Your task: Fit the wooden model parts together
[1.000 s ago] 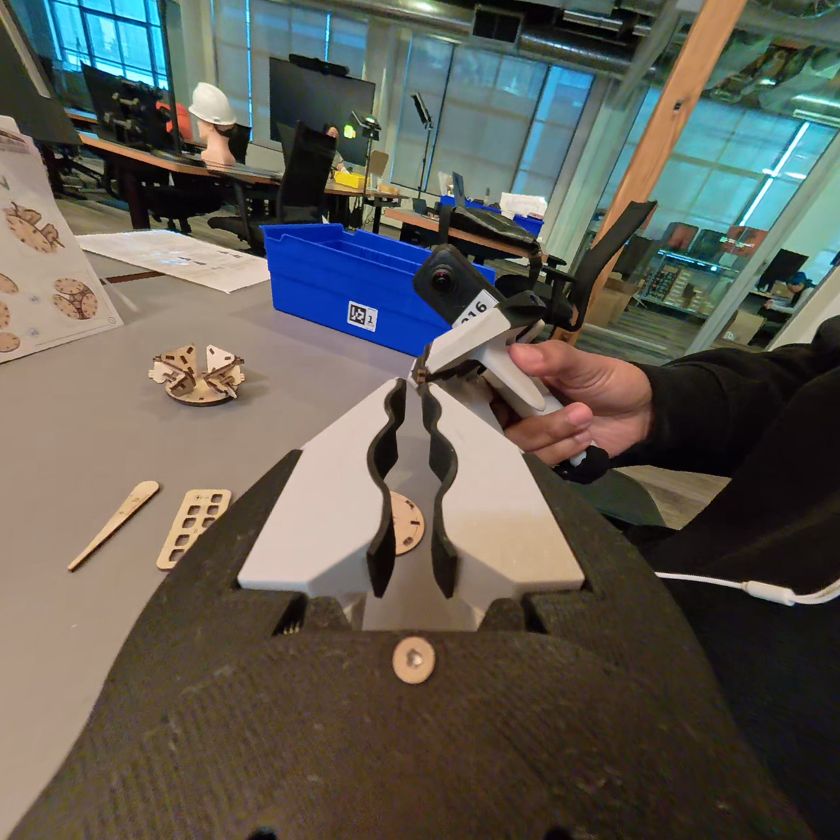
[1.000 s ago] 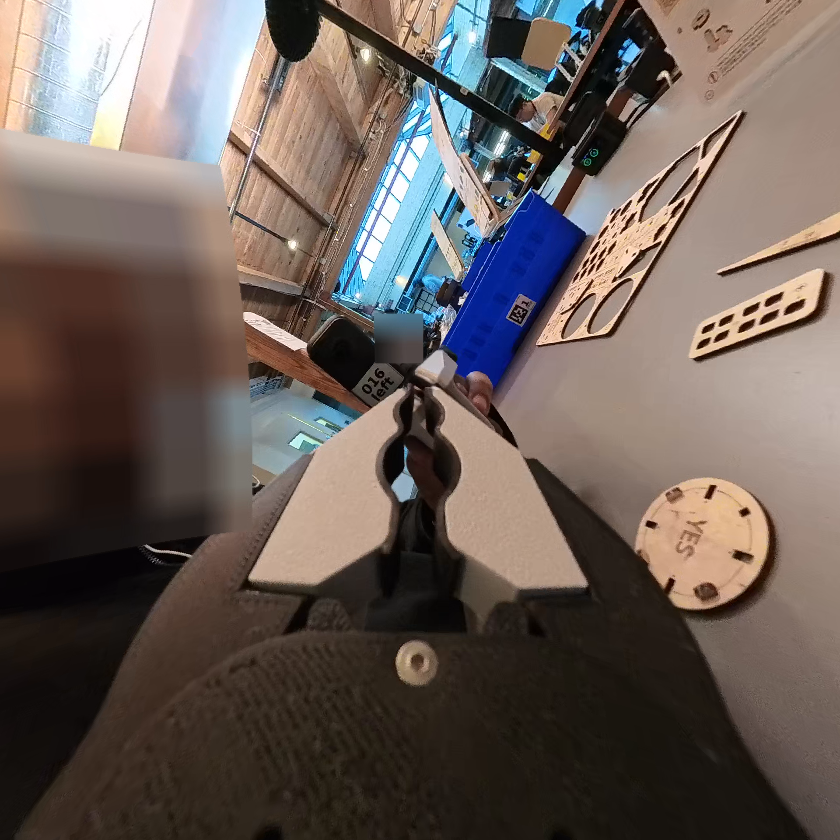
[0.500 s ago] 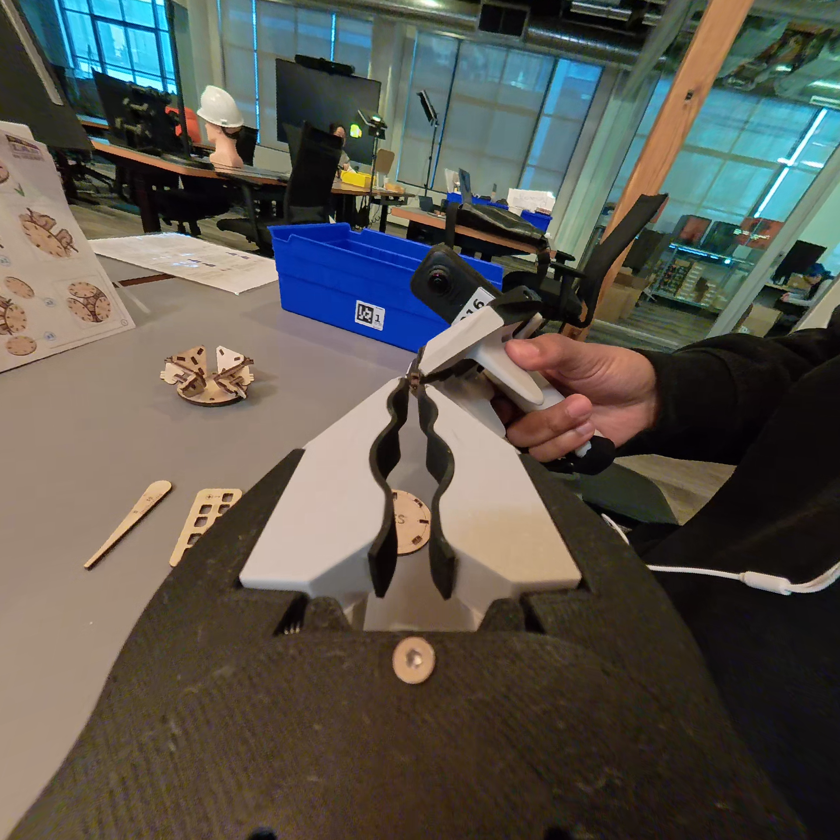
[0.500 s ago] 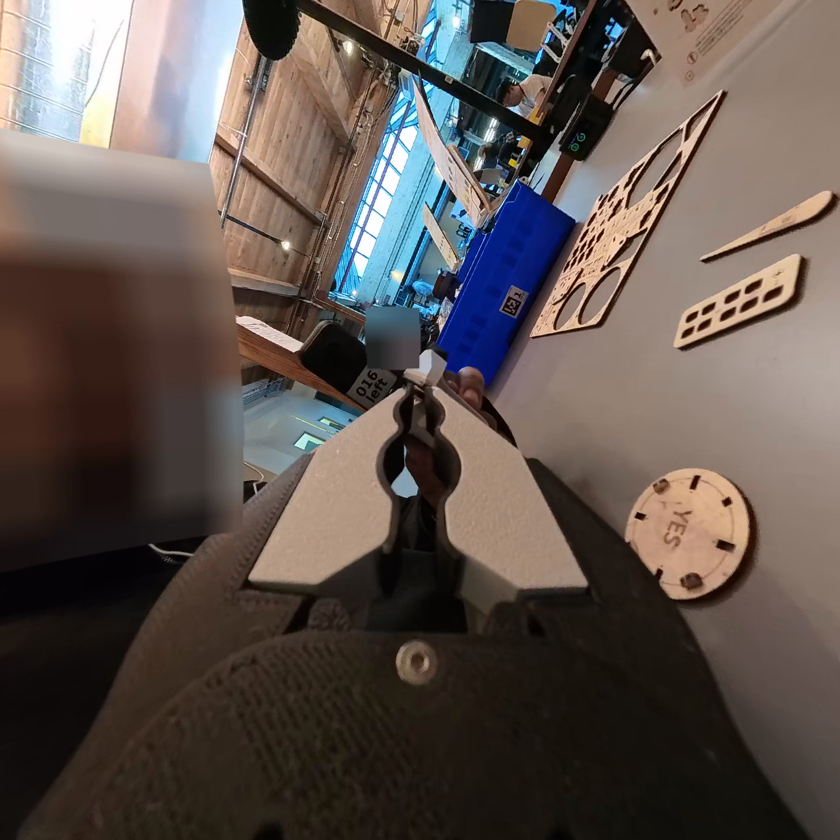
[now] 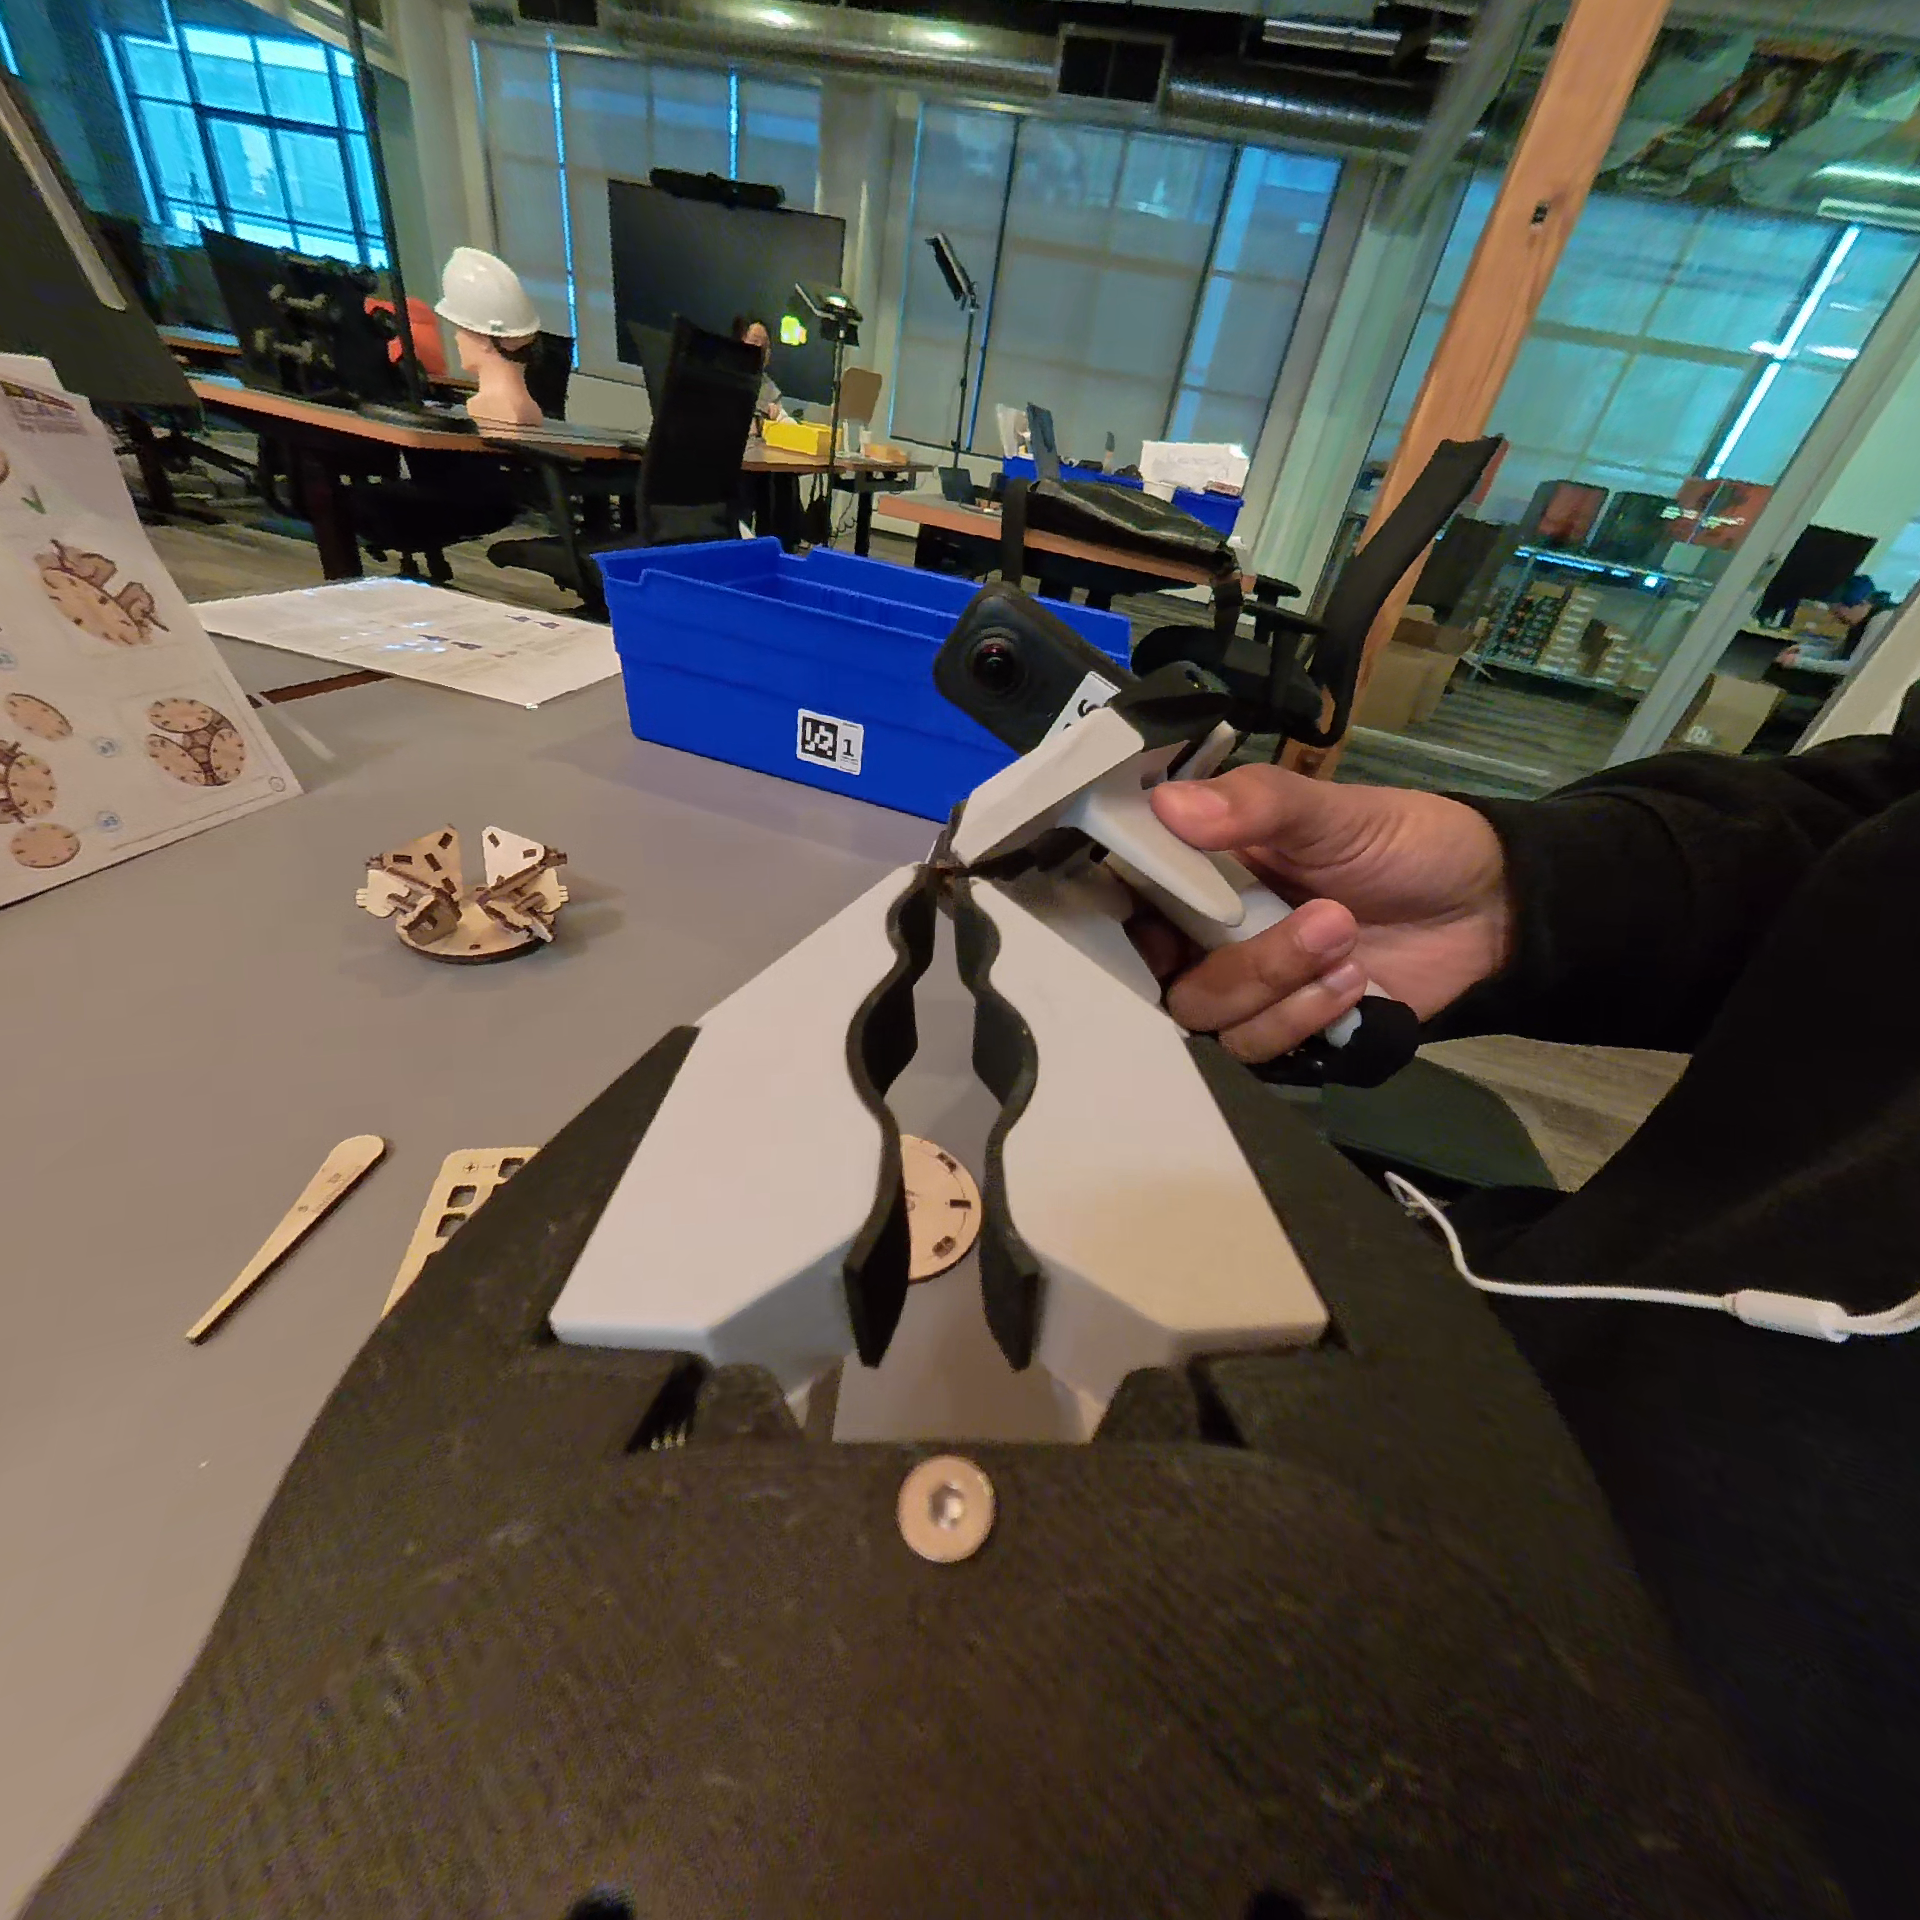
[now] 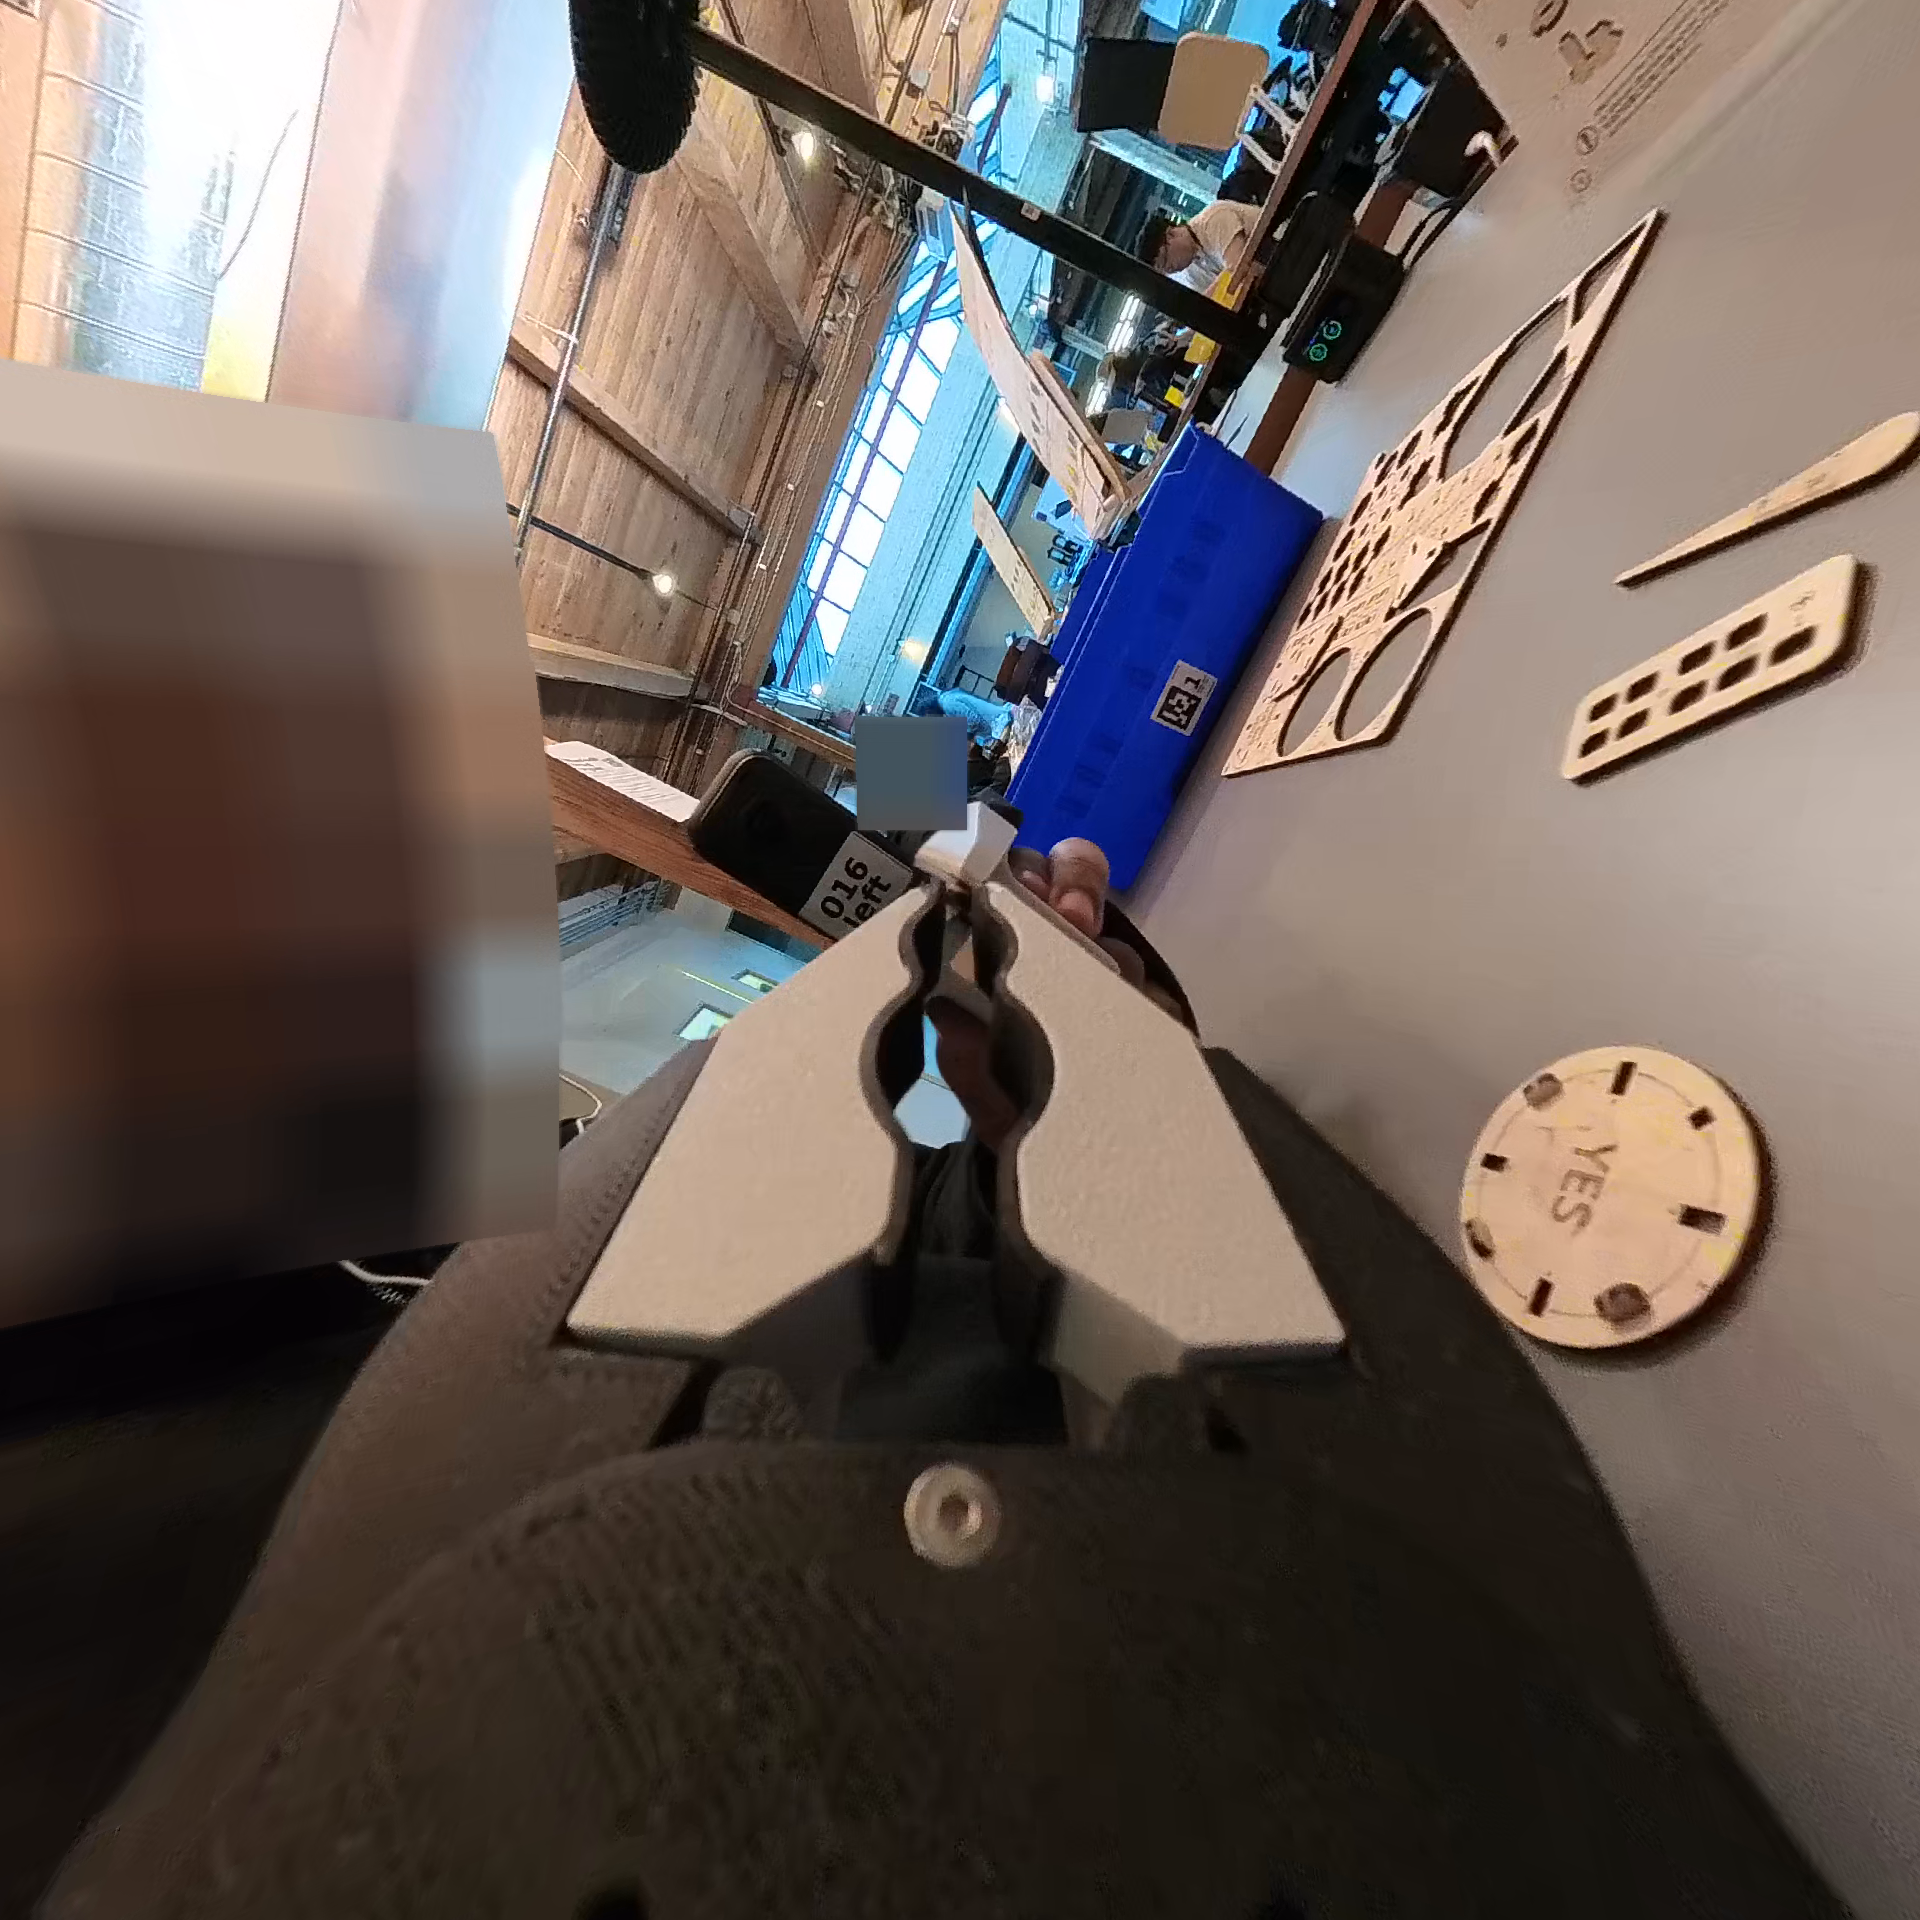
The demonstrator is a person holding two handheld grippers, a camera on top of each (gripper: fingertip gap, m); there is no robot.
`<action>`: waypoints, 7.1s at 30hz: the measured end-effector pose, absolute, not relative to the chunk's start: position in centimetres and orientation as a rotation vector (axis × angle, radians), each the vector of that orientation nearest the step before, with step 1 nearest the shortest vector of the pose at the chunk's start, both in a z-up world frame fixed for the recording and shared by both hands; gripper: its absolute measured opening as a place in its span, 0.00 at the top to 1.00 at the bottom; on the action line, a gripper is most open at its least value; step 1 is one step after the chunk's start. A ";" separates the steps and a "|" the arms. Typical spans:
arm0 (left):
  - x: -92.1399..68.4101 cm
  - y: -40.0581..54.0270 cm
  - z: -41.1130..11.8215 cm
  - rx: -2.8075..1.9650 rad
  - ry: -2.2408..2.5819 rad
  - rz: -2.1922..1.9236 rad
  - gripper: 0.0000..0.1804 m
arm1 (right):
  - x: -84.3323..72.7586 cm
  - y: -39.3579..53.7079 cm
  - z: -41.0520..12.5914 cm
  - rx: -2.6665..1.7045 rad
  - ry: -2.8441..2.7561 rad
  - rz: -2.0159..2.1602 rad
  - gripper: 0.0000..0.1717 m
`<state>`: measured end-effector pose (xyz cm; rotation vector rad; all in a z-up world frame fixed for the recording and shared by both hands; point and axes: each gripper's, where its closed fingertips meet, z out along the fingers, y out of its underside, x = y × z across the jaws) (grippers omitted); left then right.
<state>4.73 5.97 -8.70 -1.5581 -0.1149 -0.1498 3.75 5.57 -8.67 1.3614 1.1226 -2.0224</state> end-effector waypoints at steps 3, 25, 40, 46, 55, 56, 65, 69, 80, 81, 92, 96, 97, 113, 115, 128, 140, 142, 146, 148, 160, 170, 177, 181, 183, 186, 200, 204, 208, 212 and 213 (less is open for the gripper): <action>4.8 5.9 -8.6 -1.550 -0.117 -0.174 1.00 | 3.8 5.5 -8.6 1.354 1.113 -2.019 0.98; 7.8 6.8 -10.1 -1.636 -0.005 -0.384 1.00 | 7.7 6.5 -10.5 0.589 2.921 -1.468 0.92; 7.7 6.8 -10.1 -1.628 -0.024 -0.434 1.00 | 7.2 5.4 -10.8 0.535 2.868 -1.427 0.96; 7.6 6.8 -10.2 -1.629 -0.031 -0.438 1.00 | 7.0 5.4 -10.9 0.539 2.866 -1.427 0.97; 7.4 6.7 -9.7 -1.599 -0.038 -0.429 1.00 | 6.9 5.4 -10.4 0.627 2.784 -1.495 1.00; 7.3 6.6 -9.5 -1.589 -0.042 -0.419 1.00 | 6.8 5.4 -10.2 0.654 2.756 -1.518 1.00; 6.6 6.1 -8.6 -1.546 -0.053 -0.348 0.97 | 5.8 4.6 -8.3 1.145 2.052 -1.594 1.00; 6.3 5.6 -7.9 -1.508 -0.049 -0.284 0.98 | 6.0 4.2 -7.3 1.214 1.753 -1.606 1.00; 6.8 5.0 -6.7 -1.458 0.014 -0.175 0.99 | 6.4 3.5 -7.1 1.239 1.580 -1.590 1.00; 6.8 5.0 -6.6 -1.453 0.018 -0.171 0.99 | 6.4 3.5 -7.0 1.240 1.567 -1.590 1.00; 7.2 4.8 -6.1 -1.430 0.049 -0.126 1.00 | 6.5 3.7 -6.3 1.228 1.477 -1.594 1.00; 7.5 4.8 -6.1 -1.429 0.069 -0.121 1.00 | 6.7 3.8 -6.2 1.222 1.466 -1.562 1.00; 7.6 4.8 -6.1 -1.431 0.076 -0.129 1.00 | 6.8 3.9 -6.3 1.219 1.464 -1.549 1.00; 8.7 5.1 -6.5 -1.457 0.138 -0.123 1.00 | 8.0 4.3 -6.8 1.200 1.584 -1.455 1.00; 8.8 5.1 -6.5 -1.459 0.143 -0.130 1.00 | 8.1 4.3 -6.9 1.198 1.591 -1.452 1.00; 8.7 5.0 -6.5 -1.457 0.141 -0.126 1.00 | 7.8 4.5 -6.6 1.197 1.623 -1.490 0.98; 8.9 5.2 -6.7 -1.467 0.146 -0.142 1.00 | 8.0 4.4 -6.8 1.180 1.609 -1.468 1.00; 9.0 5.2 -6.6 -1.464 0.145 -0.146 1.00 | 8.0 4.4 -6.8 1.175 1.617 -1.468 1.00; 8.9 5.1 -6.6 -1.462 0.144 -0.149 1.00 | 8.0 4.4 -6.7 1.171 1.610 -1.468 1.00; 8.9 5.1 -6.6 -1.462 0.145 -0.148 1.00 | 8.0 4.4 -6.7 1.170 1.606 -1.471 1.00; 9.0 5.1 -6.6 -1.463 0.149 -0.153 1.00 | 8.1 4.4 -6.8 1.169 1.609 -1.471 1.00; 9.1 5.2 -6.7 -1.465 0.150 -0.158 1.00 | 8.2 4.4 -6.8 1.167 1.602 -1.470 1.00; 9.0 5.2 -6.7 -1.466 0.147 -0.160 1.00 | 8.1 4.5 -6.8 1.170 1.597 -1.474 1.00; 9.1 5.2 -6.7 -1.468 0.148 -0.161 1.00 | 8.2 4.6 -6.9 1.172 1.601 -1.473 1.00; 9.1 5.2 -6.7 -1.469 0.149 -0.158 1.00 | 8.2 4.6 -6.9 1.173 1.605 -1.473 1.00; 9.0 5.2 -6.8 -1.469 0.147 -0.160 1.00 | 8.1 4.6 -6.9 1.174 1.605 -1.475 1.00; 7.3 5.6 -7.1 -1.483 0.033 -0.176 0.90 | 6.2 5.9 -7.6 1.257 1.847 -1.543 1.00; 3.6 5.9 -9.9 -1.617 -0.167 -0.096 1.00 | 4.5 8.6 -11.1 1.377 2.252 -1.398 1.00; 4.0 7.6 -15.5 -1.969 -0.165 0.011 1.00 | 3.4 11.5 -15.9 1.417 2.661 -1.080 1.00; 4.5 7.7 -17.6 -2.122 -0.086 0.192 1.00 | 3.1 10.6 -18.1 1.308 2.817 -0.951 1.00; 4.5 7.7 -18.3 -2.170 -0.061 0.256 1.00 | 3.0 10.2 -18.3 1.273 2.845 -0.936 1.00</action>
